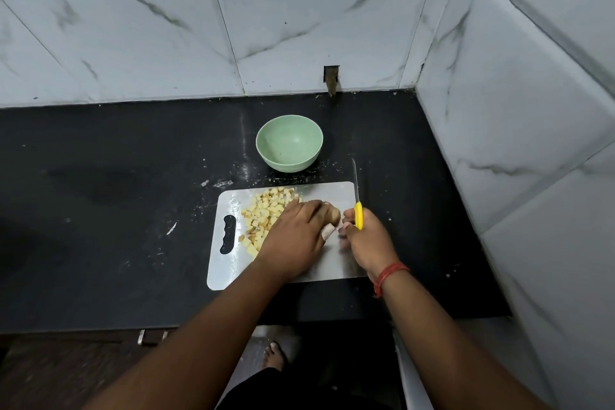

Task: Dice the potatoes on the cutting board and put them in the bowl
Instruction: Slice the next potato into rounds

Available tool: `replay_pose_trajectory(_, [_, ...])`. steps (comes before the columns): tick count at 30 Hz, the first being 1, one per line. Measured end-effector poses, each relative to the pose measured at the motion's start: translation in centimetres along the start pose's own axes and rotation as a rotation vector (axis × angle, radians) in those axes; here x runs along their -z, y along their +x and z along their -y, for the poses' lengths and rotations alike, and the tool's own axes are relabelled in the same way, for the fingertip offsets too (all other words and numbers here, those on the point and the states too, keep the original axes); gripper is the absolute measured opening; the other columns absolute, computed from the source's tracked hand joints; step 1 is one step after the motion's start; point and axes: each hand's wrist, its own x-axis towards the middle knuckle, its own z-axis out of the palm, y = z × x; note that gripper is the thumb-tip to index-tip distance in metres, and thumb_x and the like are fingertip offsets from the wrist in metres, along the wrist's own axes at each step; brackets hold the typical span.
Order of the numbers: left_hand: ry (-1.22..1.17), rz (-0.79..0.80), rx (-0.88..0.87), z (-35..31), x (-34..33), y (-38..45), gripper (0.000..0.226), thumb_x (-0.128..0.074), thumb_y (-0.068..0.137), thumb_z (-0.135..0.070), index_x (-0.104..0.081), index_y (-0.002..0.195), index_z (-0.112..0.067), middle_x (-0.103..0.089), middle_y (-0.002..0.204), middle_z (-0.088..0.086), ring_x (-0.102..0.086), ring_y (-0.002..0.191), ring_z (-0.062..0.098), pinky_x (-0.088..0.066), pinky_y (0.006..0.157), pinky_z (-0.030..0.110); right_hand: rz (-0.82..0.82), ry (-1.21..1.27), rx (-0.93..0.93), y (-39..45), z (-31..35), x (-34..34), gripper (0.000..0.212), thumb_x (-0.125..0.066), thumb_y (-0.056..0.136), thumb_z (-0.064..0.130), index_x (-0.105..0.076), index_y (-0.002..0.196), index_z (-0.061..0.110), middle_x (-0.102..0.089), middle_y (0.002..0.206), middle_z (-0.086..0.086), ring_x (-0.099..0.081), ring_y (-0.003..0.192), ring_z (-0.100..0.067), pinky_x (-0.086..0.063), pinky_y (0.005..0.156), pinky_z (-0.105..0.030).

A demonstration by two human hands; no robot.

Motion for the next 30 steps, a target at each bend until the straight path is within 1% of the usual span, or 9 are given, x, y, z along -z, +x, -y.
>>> replay_pose_trajectory(2, [-0.041, 0.021, -0.005, 0.2, 0.0, -0.5, 0.058, -0.031, 0.103, -0.046, -0.055, 0.14, -0.008, -0.053, 0.145, 0.012, -0.05, 0.128, 0.031, -0.035, 0.117, 0.043, -0.005, -0.093, 0.02, -0.5, 0.1, 0.1, 0.021, -0.047, 0.097, 0.007, -0.055, 0.115, 0.013, -0.062, 0.104, -0.012, -0.061, 0.077, -0.016, -0.05, 0.075, -0.035])
replay_pose_trajectory(4, [-0.059, 0.052, -0.025, 0.3, -0.1, -0.9, 0.058, -0.031, 0.103, -0.047, -0.057, 0.137, -0.008, -0.049, 0.148, 0.014, -0.05, 0.13, 0.033, -0.038, 0.114, 0.041, -0.007, -0.226, 0.05, -1.2, 0.0, 0.3, 0.024, -0.047, 0.099, 0.011, -0.051, 0.123, 0.012, -0.06, 0.11, -0.01, -0.061, 0.091, -0.022, -0.046, 0.08, -0.031])
replay_pose_trajectory(6, [-0.084, 0.088, -0.032, 0.4, 0.0, -1.1, 0.059, -0.029, 0.104, -0.048, -0.055, 0.139, -0.008, -0.044, 0.152, 0.015, -0.046, 0.134, 0.033, -0.036, 0.115, 0.04, -0.01, -0.345, 0.095, -1.9, -0.1, 0.3, 0.021, -0.046, 0.1, 0.014, -0.049, 0.121, 0.01, -0.06, 0.11, -0.012, -0.059, 0.097, -0.028, -0.043, 0.077, -0.031])
replay_pose_trajectory(10, [-0.127, 0.115, -0.031, 0.7, -0.2, -1.2, 0.064, -0.025, 0.104, -0.05, -0.052, 0.144, -0.008, -0.038, 0.155, 0.016, -0.043, 0.138, 0.034, -0.036, 0.117, 0.041, 0.018, -0.522, 0.192, -3.2, 0.0, -0.1, 0.016, -0.042, 0.102, 0.013, -0.048, 0.113, 0.004, -0.06, 0.102, -0.017, -0.055, 0.087, -0.029, -0.038, 0.067, -0.033])
replay_pose_trajectory(13, [-0.121, 0.113, -0.043, 0.9, -0.6, -1.1, 0.063, -0.026, 0.105, -0.049, -0.05, 0.146, -0.008, -0.038, 0.155, 0.016, -0.042, 0.139, 0.033, -0.035, 0.118, 0.04, 0.032, -0.629, 0.203, -3.6, 0.1, -0.5, 0.013, -0.039, 0.102, 0.013, -0.045, 0.109, 0.004, -0.06, 0.1, -0.017, -0.049, 0.077, -0.023, -0.031, 0.062, -0.032])
replay_pose_trajectory(15, [-0.105, 0.101, -0.06, 1.0, -0.8, -1.1, 0.061, -0.028, 0.106, -0.048, -0.051, 0.145, -0.008, -0.04, 0.153, 0.016, -0.044, 0.136, 0.034, -0.037, 0.116, 0.042, 0.028, -0.682, 0.188, -3.7, 0.2, -0.7, 0.011, -0.039, 0.102, 0.012, -0.044, 0.109, 0.004, -0.06, 0.101, -0.018, -0.049, 0.076, -0.023, -0.03, 0.061, -0.03])
replay_pose_trajectory(18, [-0.088, 0.098, -0.077, 1.3, -0.9, -0.8, 0.058, -0.028, 0.106, -0.047, -0.053, 0.143, -0.01, -0.041, 0.152, 0.015, -0.046, 0.132, 0.034, -0.042, 0.111, 0.045, 0.011, -0.714, 0.153, -3.7, 0.5, -1.0, 0.011, -0.039, 0.102, 0.011, -0.043, 0.109, 0.004, -0.061, 0.104, -0.018, -0.058, 0.088, -0.031, -0.03, 0.063, -0.03])
replay_pose_trajectory(25, [-0.06, 0.111, -0.14, 1.9, -0.4, -0.5, 0.058, -0.026, 0.104, -0.044, -0.054, 0.142, -0.01, -0.044, 0.153, 0.017, -0.047, 0.13, 0.034, -0.038, 0.114, 0.043, 0.05, -0.802, 0.038, -3.5, 0.3, -2.3, 0.016, -0.038, 0.101, 0.009, -0.039, 0.115, 0.002, -0.063, 0.109, -0.02, -0.061, 0.096, -0.034, -0.03, 0.061, -0.029])
replay_pose_trajectory(30, [-0.034, 0.104, -0.168, 2.0, -0.4, -0.2, 0.056, -0.027, 0.104, -0.042, -0.056, 0.14, -0.01, -0.046, 0.151, 0.016, -0.049, 0.127, 0.032, -0.04, 0.113, 0.043, 0.08, -0.837, -0.072, -2.8, 0.7, -2.6, 0.02, -0.04, 0.099, 0.007, -0.039, 0.118, 0.001, -0.062, 0.113, -0.019, -0.062, 0.099, -0.032, -0.037, 0.066, -0.028])
